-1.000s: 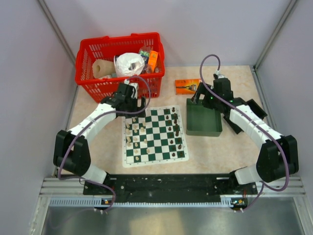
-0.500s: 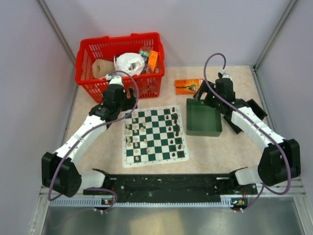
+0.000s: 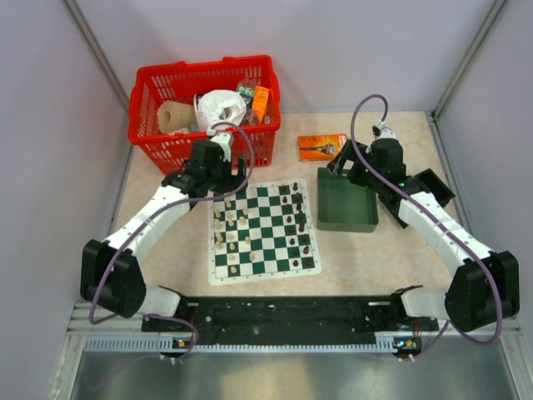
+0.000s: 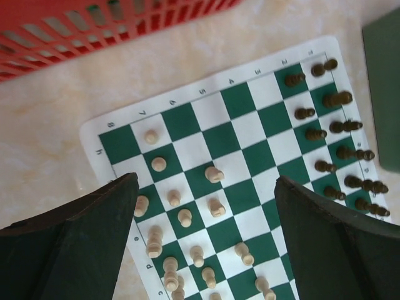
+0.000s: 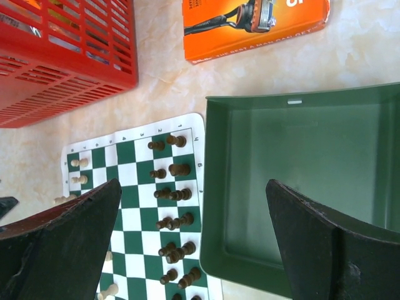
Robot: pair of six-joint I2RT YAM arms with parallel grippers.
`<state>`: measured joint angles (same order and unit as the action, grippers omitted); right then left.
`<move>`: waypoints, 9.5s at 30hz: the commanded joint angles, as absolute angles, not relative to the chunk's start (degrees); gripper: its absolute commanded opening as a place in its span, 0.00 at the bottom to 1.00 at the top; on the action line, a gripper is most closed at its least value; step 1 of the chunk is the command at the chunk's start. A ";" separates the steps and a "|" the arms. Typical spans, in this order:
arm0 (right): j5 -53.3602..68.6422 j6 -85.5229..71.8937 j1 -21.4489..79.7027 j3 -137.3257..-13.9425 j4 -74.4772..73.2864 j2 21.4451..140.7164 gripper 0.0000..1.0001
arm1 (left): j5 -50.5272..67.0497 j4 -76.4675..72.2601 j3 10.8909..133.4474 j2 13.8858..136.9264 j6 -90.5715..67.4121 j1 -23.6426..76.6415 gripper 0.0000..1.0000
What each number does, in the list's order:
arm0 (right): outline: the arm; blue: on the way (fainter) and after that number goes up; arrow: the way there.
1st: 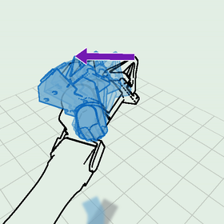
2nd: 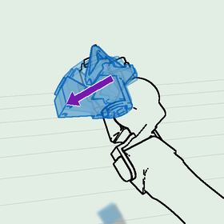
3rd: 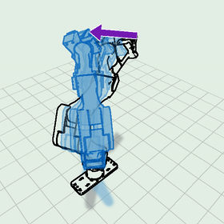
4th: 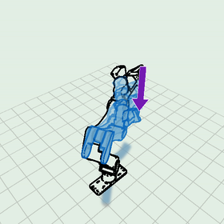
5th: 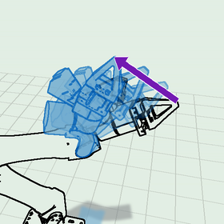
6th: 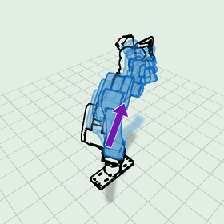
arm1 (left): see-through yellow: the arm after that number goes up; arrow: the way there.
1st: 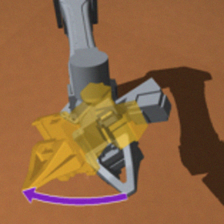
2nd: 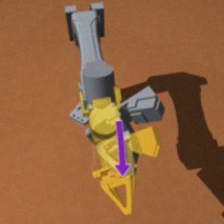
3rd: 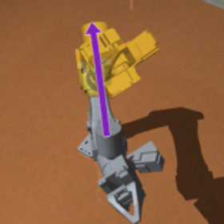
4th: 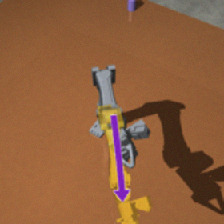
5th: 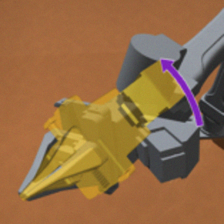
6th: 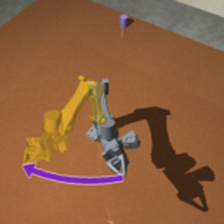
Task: Set up the chess pieces on the board
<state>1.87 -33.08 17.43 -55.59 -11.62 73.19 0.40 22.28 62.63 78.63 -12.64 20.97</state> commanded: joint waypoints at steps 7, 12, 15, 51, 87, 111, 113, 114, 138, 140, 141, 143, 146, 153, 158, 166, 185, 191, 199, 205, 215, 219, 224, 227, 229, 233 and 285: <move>4.21 -33.57 17.23 -58.01 -12.22 75.14 0.93 | 0.97 29.78 66.79 88.67 -5.54 25.93 0.86; 4.66 -33.49 17.23 -58.53 -12.22 75.85 0.86 | 1.06 33.31 70.14 94.39 -6.41 26.19 0.75; 4.83 -33.14 17.14 -58.88 -12.22 76.46 0.82 | 1.50 32.08 69.96 95.18 -7.03 26.19 0.70; 6.15 -32.43 17.23 -59.50 -12.92 79.28 0.73 | 3.96 30.32 70.49 101.86 -7.91 26.19 0.39; 6.59 -31.99 17.14 -59.59 -13.09 80.16 0.73 | -6.15 32.08 72.51 94.58 -10.11 26.02 0.11; 7.29 -32.17 17.31 -59.50 -13.27 80.77 0.73 | -8.35 33.49 68.65 90.35 -11.51 18.46 0.06; 7.29 -32.08 17.31 -59.68 -13.27 80.95 0.73 | -7.30 33.57 68.12 90.88 -11.69 17.93 0.05; 7.29 -32.17 17.23 -59.68 -13.18 80.95 0.73 | -7.29 33.66 67.85 91.05 -11.95 17.93 0.05; 7.91 -32.17 17.14 -59.77 -13.27 82.18 0.73 | -7.21 28.39 64.78 95.98 -13.27 16.26 0.04; 8.09 -32.26 17.23 -59.68 -13.27 82.35 0.73 | -7.12 28.48 64.69 96.42 -13.45 16.08 0.04; 8.09 -32.26 17.31 -59.59 -13.18 82.44 0.73 | -6.95 28.30 64.77 96.59 -13.45 16.00 0.04; 8.09 -32.26 17.31 -59.59 -13.18 82.53 0.73 | -5.98 28.04 64.60 96.85 -13.53 16.08 0.04; 8.17 -32.34 17.31 -59.59 -13.18 82.53 0.73 | -5.19 28.12 64.42 97.38 -13.53 15.91 0.05; 8.26 -32.17 17.23 -59.68 -13.36 82.09 0.73 | -5.62 27.77 63.81 98.00 -14.15 16.00 0.13; 8.35 -32.08 17.31 -59.76 -13.62 82.00 0.73 | -6.59 27.51 63.63 97.12 -14.24 16.00 0.29; 8.44 -31.99 17.23 -59.68 -13.80 81.74 0.74 | -7.03 27.86 64.16 94.75 -14.41 15.91 0.55; 8.44 -32.25 17.23 -59.33 -14.15 80.86 0.74 | 1.75 35.59 63.20 81.39 -12.30 29.79 0.78; 8.52 -32.43 17.23 -58.80 -14.15 80.33 0.74 | 2.03 36.38 59.16 79.71 -14.94 33.92 0.70; 8.44 -32.26 17.31 -58.36 -14.24 79.80 0.74 | 0.79 36.56 56.43 82.00 -16.44 36.21 0.66; 8.44 -32.26 17.31 -58.36 -14.24 79.89 0.74 | 0.53 34.89 55.37 84.37 -16.08 37.35 0.61; 8.09 -32.17 17.31 -58.45 -14.33 79.98 0.74 | -2.98 33.49 55.02 88.24 -15.56 37.71 0.51; 8.26 -32.17 17.23 -58.45 -14.33 80.16 0.74 | -2.81 33.22 56.25 89.21 -14.94 37.79 0.46; 8.26 -31.99 17.31 -58.45 -14.41 80.07 0.74 | -1.76 33.31 57.22 90.70 -14.06 37.71 0.42; 7.82 -31.99 17.14 -58.18 -14.41 79.89 0.74 | -1.50 32.87 56.95 90.70 -13.62 37.79 0.37; 7.91 -31.99 17.31 -58.10 -14.50 79.89 0.74 | -1.67 32.96 56.87 90.79 -13.62 37.71 0.31; 7.82 -32.08 17.23 -58.01 -14.33 79.89 0.74 | -0.97 32.96 56.51 90.97 -13.71 37.71 0.17; 7.91 -31.73 17.23 -59.41 -14.94 81.30 0.74 | -11.51 35.51 81.91 107.84 -7.91 15.12 0.00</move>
